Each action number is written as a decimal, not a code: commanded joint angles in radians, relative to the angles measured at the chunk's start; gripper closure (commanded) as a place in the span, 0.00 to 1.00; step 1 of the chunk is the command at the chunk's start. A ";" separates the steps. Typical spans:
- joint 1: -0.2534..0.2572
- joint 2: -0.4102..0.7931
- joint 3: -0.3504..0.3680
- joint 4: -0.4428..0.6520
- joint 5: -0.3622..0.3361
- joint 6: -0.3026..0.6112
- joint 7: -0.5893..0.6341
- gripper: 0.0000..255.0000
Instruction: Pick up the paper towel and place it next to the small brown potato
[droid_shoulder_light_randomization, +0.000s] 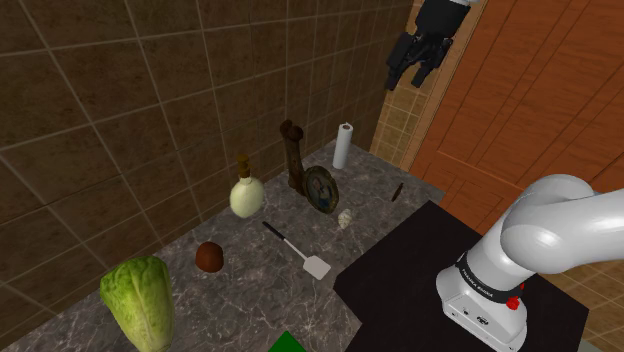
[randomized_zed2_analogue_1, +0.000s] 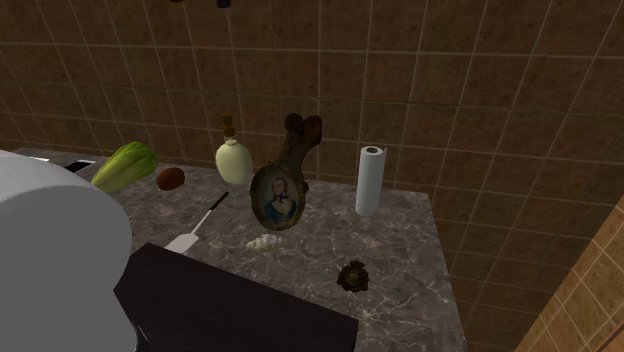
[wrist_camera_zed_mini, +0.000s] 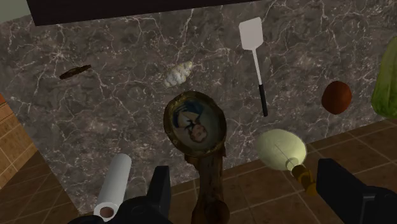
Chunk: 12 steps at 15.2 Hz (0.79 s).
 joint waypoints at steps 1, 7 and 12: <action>0.000 0.000 0.000 0.000 0.000 0.000 0.000 0.00; -0.025 0.164 -0.050 -0.002 -0.029 0.132 -0.069 0.00; -0.043 0.321 -0.089 0.030 -0.044 0.230 -0.123 0.00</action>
